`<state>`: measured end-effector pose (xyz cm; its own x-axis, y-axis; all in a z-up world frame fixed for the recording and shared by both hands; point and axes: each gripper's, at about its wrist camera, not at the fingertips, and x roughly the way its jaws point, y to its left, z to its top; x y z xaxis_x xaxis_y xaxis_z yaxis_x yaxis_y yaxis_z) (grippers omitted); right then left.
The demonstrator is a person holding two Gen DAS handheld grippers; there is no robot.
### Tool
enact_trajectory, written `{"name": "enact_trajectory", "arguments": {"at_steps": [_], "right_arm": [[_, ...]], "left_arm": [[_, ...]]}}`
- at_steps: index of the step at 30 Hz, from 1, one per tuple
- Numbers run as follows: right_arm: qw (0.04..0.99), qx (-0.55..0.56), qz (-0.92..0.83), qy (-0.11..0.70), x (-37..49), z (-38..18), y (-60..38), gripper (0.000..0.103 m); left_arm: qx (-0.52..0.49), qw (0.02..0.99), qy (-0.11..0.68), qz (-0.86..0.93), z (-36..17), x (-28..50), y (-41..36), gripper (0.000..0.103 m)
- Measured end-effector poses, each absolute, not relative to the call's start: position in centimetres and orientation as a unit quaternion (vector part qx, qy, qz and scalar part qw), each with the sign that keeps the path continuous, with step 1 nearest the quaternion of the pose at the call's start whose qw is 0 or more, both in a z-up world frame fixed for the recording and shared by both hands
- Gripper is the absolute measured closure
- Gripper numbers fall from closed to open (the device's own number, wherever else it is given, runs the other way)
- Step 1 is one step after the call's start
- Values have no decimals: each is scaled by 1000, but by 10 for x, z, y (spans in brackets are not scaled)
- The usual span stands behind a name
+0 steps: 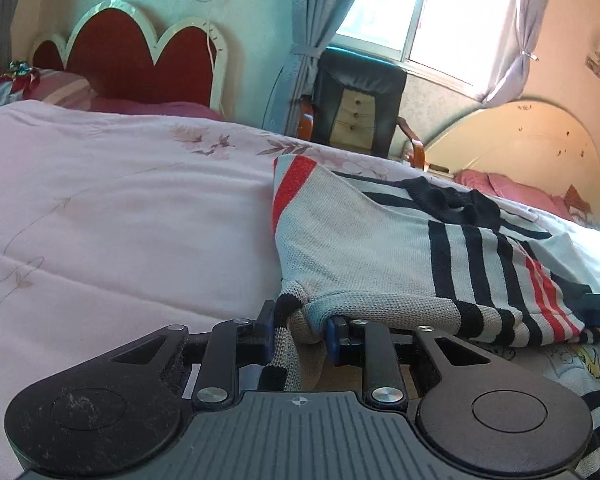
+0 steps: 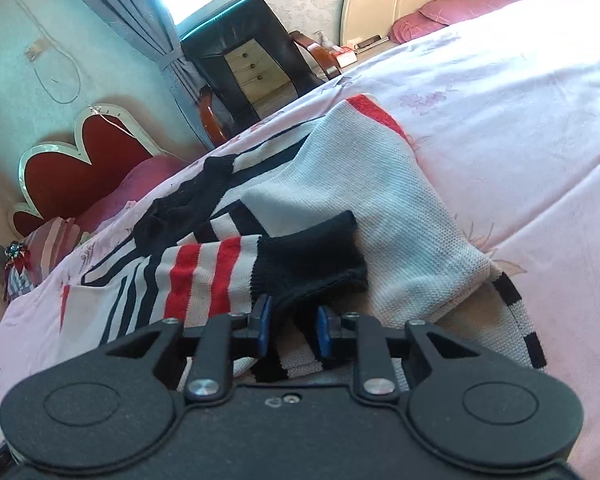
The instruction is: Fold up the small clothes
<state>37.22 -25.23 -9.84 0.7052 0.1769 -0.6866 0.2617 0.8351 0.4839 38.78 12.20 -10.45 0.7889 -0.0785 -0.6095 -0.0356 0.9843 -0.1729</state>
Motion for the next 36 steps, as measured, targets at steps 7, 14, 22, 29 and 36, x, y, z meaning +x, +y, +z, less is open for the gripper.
{"name": "enact_trajectory", "arguments": {"at_steps": [7,14,22,29,36], "right_arm": [[881,268,-18,389,381,-102,-246,97],[956,172,61,229,363,-36,-209,97],[911,191,15,364,370,-106,-237,96],[929,158,-1,335,355,-83,-244,79],[940,109,14,322,398,-67,-243,84]], "left_arm": [[-110,937,332,-14,-114,390,125,78],[-136,952,272,30,-114,375,123,78],[-78,943,320,34,-122,391,107,73],[-36,952,303,2,-99,358,120,18],[-44,963,264,-37,-68,423,108,23]]}}
